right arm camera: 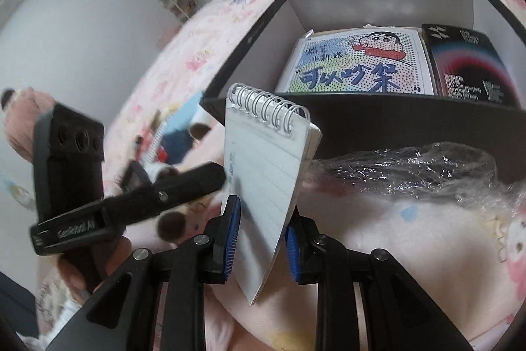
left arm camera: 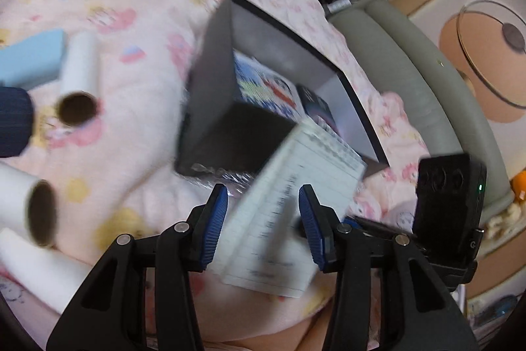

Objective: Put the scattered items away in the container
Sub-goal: 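Lift the notepad and carry it toward the open black box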

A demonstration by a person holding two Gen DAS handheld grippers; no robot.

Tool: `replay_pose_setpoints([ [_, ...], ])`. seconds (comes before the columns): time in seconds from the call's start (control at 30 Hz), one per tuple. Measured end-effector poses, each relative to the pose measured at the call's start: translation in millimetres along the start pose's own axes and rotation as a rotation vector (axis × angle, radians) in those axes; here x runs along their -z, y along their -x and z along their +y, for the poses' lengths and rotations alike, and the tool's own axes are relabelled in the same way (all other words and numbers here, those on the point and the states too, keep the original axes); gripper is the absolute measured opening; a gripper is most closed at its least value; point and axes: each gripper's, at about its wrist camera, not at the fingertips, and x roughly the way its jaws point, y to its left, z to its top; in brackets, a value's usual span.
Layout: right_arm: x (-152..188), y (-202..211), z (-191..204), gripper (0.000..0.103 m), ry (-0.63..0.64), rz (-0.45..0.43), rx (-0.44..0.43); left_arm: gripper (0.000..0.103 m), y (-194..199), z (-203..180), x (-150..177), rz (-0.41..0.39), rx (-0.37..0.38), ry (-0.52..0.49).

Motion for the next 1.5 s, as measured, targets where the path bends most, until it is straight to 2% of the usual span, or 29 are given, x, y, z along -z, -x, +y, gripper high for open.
replay_pose_setpoints([
  [0.1, 1.7, 6.9, -3.9, 0.022, -0.011, -0.036, -0.015, 0.045, -0.6, 5.8, 1.1, -0.002, -0.008, 0.029],
  [0.23, 5.4, 4.8, 6.4, 0.022, 0.041, -0.046, 0.069, 0.045, -8.5, 6.8, -0.7, 0.013, -0.036, 0.031],
  [0.3, 8.7, 6.7, 10.6, 0.022, 0.060, -0.068, 0.096, 0.045, -16.8, 4.5, -0.8, 0.047, -0.011, 0.024],
  [0.37, 11.3, 10.5, 8.8, 0.022, 0.042, -0.100, 0.117, 0.046, -28.5, -1.1, -0.6, 0.082, -0.016, 0.006],
  [0.5, 13.4, 26.9, 1.4, 0.022, 0.033, -0.172, 0.161, 0.045, -41.4, -20.3, 6.8, 0.173, 0.024, -0.092],
  [0.63, 8.2, 39.7, 3.1, 0.026, 0.055, -0.218, 0.210, 0.042, -40.4, -29.6, 11.5, 0.162, 0.024, -0.131],
  [0.67, 7.1, 40.8, 3.4, 0.031, 0.066, -0.219, 0.247, 0.042, -41.8, -27.9, 10.9, 0.156, -0.001, -0.123],
  [0.73, 8.4, 44.5, 1.6, 0.034, 0.077, -0.228, 0.313, 0.042, -43.7, -24.4, 8.6, 0.149, -0.009, -0.094],
  [0.77, 10.6, 47.8, -1.8, 0.036, 0.065, -0.232, 0.315, 0.042, -43.1, -24.6, 7.6, 0.139, -0.002, -0.085],
  [0.9, 12.9, 49.4, -19.6, 0.039, -0.033, -0.163, 0.219, 0.042, -44.0, -29.1, 5.2, 0.090, 0.000, -0.085],
  [0.97, 15.1, 43.9, -25.6, 0.039, -0.063, -0.116, 0.228, 0.043, -47.9, -30.7, 6.2, 0.098, 0.002, -0.094],
  [1.07, 18.5, 34.3, -29.1, 0.023, -0.075, -0.073, 0.178, 0.042, -53.9, -37.0, 9.6, 0.134, 0.018, -0.122],
  [1.13, 17.0, 33.2, -24.1, 0.022, -0.059, -0.079, 0.172, 0.042, -53.6, -45.7, 13.6, 0.131, -0.007, -0.171],
  [1.17, 16.0, 33.7, -20.0, 0.021, -0.038, -0.087, 0.193, 0.037, -51.5, -50.0, 15.2, 0.127, -0.014, -0.193],
  [1.3, 6.6, 48.5, -12.6, 0.021, -0.016, -0.130, 0.197, 0.029, -36.9, -59.0, 10.7, 0.096, 0.021, -0.144],
  [1.4, -15.1, 64.1, -8.3, 0.021, 0.022, -0.147, 0.195, 0.028, -24.5, -74.1, -4.1, 0.060, 0.039, -0.140],
  [1.5, -50.4, 88.9, -4.6, 0.021, 0.080, -0.204, 0.180, 0.028, -27.6, -98.7, -36.0, 0.044, 0.065, -0.159],
])
